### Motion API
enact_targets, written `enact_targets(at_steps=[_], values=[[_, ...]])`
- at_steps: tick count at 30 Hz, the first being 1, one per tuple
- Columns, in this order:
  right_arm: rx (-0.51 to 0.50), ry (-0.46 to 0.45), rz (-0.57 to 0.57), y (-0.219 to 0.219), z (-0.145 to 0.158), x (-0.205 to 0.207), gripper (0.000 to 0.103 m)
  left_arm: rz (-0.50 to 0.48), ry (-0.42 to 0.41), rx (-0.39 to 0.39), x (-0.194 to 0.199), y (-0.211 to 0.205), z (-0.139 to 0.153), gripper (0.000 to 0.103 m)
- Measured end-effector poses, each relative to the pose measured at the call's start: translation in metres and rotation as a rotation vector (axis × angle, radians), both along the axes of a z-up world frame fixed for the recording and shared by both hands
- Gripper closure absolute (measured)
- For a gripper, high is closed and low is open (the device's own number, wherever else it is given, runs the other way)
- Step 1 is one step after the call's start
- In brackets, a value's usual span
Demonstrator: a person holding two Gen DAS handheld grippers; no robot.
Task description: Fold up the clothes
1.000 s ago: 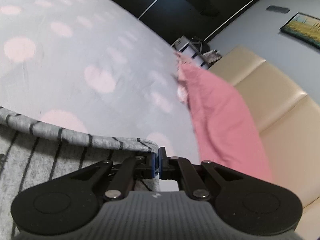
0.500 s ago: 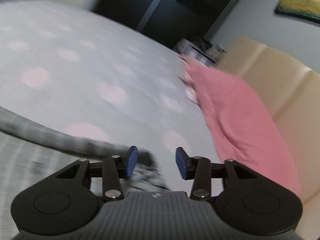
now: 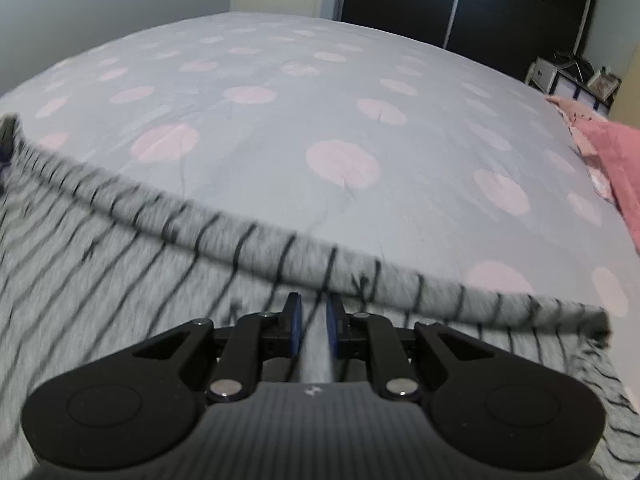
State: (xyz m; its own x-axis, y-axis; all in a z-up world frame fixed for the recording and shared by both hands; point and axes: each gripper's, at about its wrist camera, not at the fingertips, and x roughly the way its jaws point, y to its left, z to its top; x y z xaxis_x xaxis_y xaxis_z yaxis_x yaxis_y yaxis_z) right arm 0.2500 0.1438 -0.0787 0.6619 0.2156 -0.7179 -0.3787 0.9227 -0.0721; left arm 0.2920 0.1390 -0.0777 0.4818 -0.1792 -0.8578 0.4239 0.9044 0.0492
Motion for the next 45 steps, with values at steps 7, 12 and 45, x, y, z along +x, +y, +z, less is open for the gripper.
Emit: enact_targets(at_steps=[7, 12, 45], values=[[0.074, -0.082, -0.133, -0.001, 0.01, 0.036, 0.071, 0.261, -0.18, -0.029, 0.021, 0.027, 0.001, 0.06], [0.121, -0.176, -0.234, -0.019, 0.034, 0.043, 0.051, 0.371, -0.245, -0.058, 0.019, 0.057, 0.024, 0.057], [-0.47, -0.191, -0.496, -0.214, 0.087, 0.014, 0.099, 0.347, -0.222, 0.091, -0.025, 0.096, 0.024, 0.053]])
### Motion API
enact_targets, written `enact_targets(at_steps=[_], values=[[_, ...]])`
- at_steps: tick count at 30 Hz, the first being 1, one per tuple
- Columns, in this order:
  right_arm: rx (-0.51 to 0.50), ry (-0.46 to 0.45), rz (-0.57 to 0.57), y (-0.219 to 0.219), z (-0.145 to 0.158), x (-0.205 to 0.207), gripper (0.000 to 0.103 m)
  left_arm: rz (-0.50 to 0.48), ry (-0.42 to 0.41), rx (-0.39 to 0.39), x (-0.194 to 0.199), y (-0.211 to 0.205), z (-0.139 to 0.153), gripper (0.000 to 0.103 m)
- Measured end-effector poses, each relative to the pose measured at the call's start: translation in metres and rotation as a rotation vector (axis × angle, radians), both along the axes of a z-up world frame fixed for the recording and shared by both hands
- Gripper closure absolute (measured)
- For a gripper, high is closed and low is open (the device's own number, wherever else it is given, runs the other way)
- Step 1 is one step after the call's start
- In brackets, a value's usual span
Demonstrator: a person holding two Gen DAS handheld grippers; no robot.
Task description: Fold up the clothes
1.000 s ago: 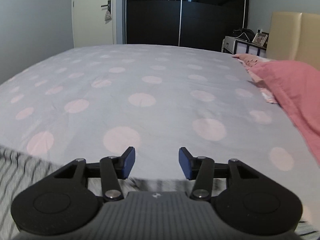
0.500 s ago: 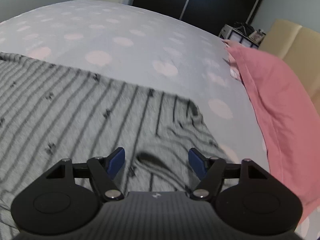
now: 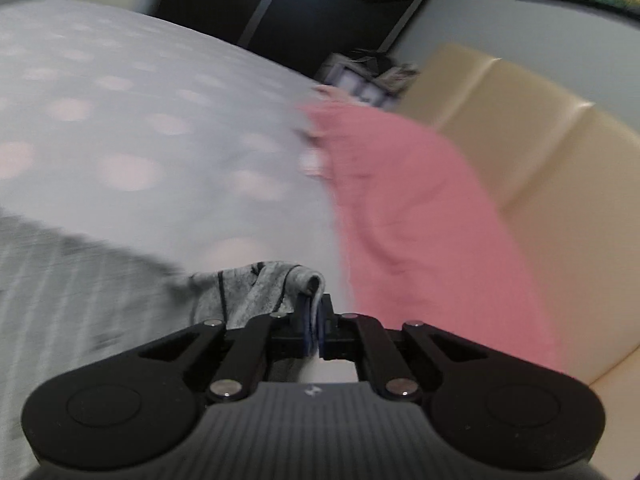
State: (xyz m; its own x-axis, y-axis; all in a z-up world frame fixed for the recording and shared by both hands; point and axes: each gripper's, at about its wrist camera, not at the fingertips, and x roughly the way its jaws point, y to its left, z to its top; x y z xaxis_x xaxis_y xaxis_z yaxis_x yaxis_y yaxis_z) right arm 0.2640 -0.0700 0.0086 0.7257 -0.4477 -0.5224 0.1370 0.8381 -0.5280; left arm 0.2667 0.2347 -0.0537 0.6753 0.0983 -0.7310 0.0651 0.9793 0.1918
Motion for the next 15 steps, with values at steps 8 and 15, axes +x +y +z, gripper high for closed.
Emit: enact_targets(at_steps=[8, 15], values=[[0.009, -0.008, -0.143, -0.043, -0.017, 0.046, 0.065, -0.002, -0.008, -0.007, -0.001, 0.003, -0.002, 0.052], [0.135, 0.015, -0.18, -0.06, -0.024, -0.004, 0.052, 0.011, -0.016, -0.011, -0.003, 0.005, 0.004, 0.051]])
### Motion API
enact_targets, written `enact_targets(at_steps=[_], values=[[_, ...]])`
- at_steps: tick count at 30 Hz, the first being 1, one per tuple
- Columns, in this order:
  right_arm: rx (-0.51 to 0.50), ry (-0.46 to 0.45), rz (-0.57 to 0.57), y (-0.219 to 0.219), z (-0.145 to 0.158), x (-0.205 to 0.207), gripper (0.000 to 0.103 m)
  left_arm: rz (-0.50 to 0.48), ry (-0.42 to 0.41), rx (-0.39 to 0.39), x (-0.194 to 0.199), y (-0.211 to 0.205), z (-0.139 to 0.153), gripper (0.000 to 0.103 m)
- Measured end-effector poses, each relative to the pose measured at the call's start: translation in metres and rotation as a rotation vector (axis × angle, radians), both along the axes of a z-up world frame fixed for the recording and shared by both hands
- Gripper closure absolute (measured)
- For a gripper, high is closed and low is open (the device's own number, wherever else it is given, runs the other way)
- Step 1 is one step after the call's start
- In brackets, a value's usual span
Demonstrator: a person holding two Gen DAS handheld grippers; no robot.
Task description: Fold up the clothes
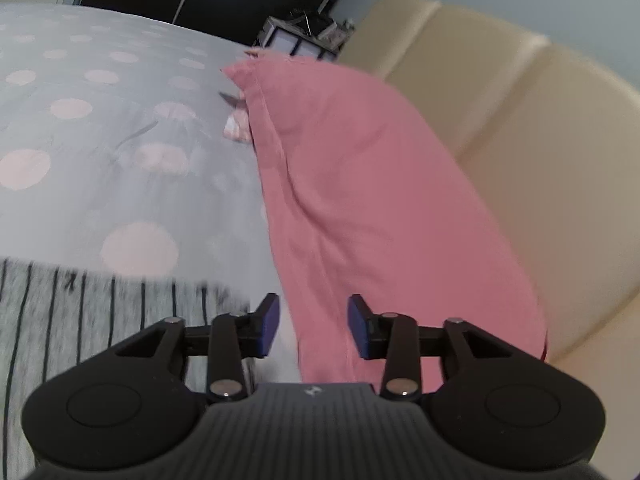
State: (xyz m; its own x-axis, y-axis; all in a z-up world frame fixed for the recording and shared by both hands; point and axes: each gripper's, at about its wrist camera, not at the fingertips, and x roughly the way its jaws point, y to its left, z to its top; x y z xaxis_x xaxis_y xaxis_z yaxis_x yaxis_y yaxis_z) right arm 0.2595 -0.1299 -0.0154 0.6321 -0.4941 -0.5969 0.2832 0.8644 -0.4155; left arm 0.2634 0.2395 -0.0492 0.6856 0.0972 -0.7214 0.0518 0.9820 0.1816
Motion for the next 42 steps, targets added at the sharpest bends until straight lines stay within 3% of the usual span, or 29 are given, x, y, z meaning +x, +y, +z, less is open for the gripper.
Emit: enact_targets(at_steps=[3, 7, 10, 12, 13, 14, 16, 18, 24, 27, 31, 38, 40, 42], values=[[0.112, 0.003, -0.018, -0.012, -0.002, -0.041, 0.051, 0.014, -0.004, -0.005, -0.001, 0.001, 0.004, 0.051], [0.305, -0.062, -0.063, -0.026, -0.005, -0.104, 0.039, 0.038, 0.013, -0.005, -0.008, 0.001, 0.012, 0.051], [0.427, -0.101, -0.084, -0.035, -0.016, -0.138, 0.038, 0.059, 0.033, 0.016, -0.014, -0.002, 0.021, 0.051], [0.497, -0.103, -0.082, -0.039, -0.027, -0.151, 0.05, 0.069, 0.044, 0.033, -0.02, -0.005, 0.03, 0.051], [0.531, -0.1, -0.072, -0.041, -0.033, -0.152, 0.073, 0.074, 0.049, 0.041, -0.023, -0.007, 0.035, 0.051], [0.562, -0.095, -0.061, -0.041, -0.038, -0.152, 0.085, 0.078, 0.052, 0.043, -0.027, -0.008, 0.04, 0.051], [0.533, -0.099, -0.038, -0.038, -0.042, -0.152, 0.097, 0.091, 0.052, 0.042, -0.037, -0.011, 0.051, 0.051], [0.488, -0.122, -0.055, -0.04, -0.04, -0.15, 0.101, 0.103, 0.049, 0.042, -0.049, -0.014, 0.062, 0.051], [0.416, -0.135, -0.188, -0.073, -0.04, -0.144, 0.098, 0.14, 0.047, 0.025, -0.083, -0.024, 0.092, 0.051], [0.486, -0.152, -0.213, -0.081, -0.039, -0.156, 0.09, 0.135, 0.044, -0.013, -0.103, -0.032, 0.105, 0.051], [0.608, -0.165, -0.182, -0.075, -0.041, -0.185, 0.064, 0.119, 0.028, -0.057, -0.134, -0.045, 0.115, 0.046], [0.738, -0.118, -0.134, -0.05, -0.061, -0.2, 0.064, 0.181, 0.021, -0.182, -0.183, -0.051, 0.104, 0.041], [0.713, -0.096, -0.112, -0.04, -0.063, -0.2, 0.065, 0.192, 0.033, -0.207, -0.192, -0.054, 0.094, 0.04], [0.676, -0.068, -0.086, -0.029, -0.063, -0.198, 0.076, 0.186, 0.052, -0.217, -0.197, -0.06, 0.079, 0.038]])
